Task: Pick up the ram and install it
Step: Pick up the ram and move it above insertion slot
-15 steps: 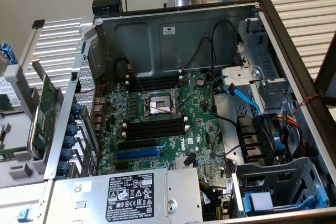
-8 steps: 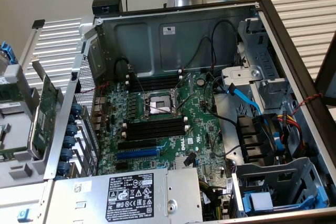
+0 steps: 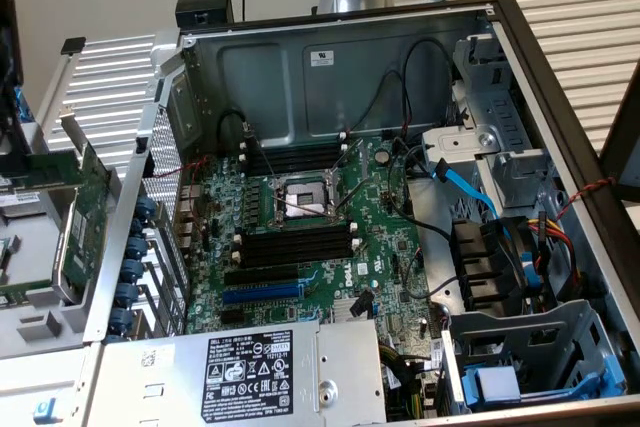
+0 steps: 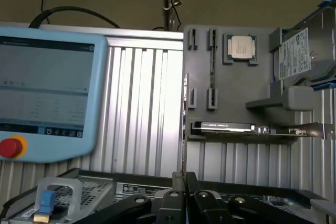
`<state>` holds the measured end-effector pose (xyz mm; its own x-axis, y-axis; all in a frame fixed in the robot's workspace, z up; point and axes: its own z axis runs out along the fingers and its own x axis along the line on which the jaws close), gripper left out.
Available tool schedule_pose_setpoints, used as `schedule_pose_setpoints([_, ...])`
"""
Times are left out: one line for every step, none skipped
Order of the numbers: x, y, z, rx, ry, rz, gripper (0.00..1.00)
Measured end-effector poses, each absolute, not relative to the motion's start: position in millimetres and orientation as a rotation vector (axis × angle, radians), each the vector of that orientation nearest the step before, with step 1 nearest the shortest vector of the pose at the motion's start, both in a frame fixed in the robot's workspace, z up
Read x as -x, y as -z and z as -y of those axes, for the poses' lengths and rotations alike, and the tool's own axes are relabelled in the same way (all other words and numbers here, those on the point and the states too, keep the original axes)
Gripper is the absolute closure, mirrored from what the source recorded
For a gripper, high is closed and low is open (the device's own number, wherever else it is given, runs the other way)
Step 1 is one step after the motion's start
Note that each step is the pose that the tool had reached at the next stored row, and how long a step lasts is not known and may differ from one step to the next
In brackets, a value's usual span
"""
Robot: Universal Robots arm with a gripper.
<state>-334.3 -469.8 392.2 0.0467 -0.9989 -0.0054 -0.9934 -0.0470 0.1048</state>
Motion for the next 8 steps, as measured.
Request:
schedule_pose_setpoints([329.8, -392.3, 469.9, -2.219, 0.117, 2.117, 0.87])
schedule_pose_setpoints([324.9, -392.4, 469.8, -2.219, 0.117, 2.117, 0.87])
schedule_pose_setpoints([320.7, -392.5, 469.8, -2.219, 0.117, 2.117, 0.87])
schedule_pose_setpoints([316.1, -392.8, 469.8, -2.219, 0.117, 2.117, 0.87])
schedule_pose_setpoints([311.4, -393.2, 469.8, -2.219, 0.117, 2.117, 0.87])
schedule_pose_setpoints([307.5, -393.8, 469.8, -2.219, 0.117, 2.117, 0.87])
schedule_pose_setpoints([303.9, -394.5, 469.9, -2.22, 0.117, 2.117, 0.87])
schedule_pose_setpoints([300.5, -395.6, 469.8, -2.219, 0.117, 2.117, 0.87])
